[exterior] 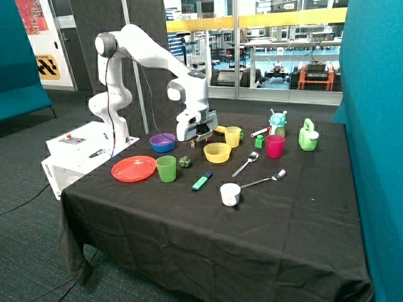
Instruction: Stack the bowls
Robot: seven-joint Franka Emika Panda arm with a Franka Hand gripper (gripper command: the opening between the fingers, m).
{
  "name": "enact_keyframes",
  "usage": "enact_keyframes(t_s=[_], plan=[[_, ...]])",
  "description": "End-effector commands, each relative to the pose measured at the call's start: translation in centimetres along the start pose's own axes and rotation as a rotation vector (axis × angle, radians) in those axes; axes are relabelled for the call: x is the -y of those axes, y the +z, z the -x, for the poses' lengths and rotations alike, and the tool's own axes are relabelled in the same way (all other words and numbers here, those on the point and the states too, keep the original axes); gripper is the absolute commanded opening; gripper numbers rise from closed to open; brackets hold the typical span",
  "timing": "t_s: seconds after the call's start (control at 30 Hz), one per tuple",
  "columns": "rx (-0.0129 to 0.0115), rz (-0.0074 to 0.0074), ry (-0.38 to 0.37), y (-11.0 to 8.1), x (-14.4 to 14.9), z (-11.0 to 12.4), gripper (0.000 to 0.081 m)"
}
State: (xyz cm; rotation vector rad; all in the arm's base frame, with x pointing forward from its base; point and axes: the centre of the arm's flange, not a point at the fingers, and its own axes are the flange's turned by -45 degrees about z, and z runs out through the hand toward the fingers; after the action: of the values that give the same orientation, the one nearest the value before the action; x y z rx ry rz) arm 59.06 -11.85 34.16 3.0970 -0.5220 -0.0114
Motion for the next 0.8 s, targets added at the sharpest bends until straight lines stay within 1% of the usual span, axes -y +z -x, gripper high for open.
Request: enact_keyframes(t_s=[0.0, 0.3, 0.43, 0.77], plan=[[-0.0070, -0.0021, 0.002, 0.5, -0.2, -1.1, 0.0488], [-0.0070, -0.0021, -0.005, 0.7, 0.3, -1.7, 0.0487], [-0.0070, -0.0020, -0.019, 1.1, 0.6, -1.8, 0.0489], [-0.0070, -0.0020, -0.021, 2.1, 1.1, -1.8, 0.0490]])
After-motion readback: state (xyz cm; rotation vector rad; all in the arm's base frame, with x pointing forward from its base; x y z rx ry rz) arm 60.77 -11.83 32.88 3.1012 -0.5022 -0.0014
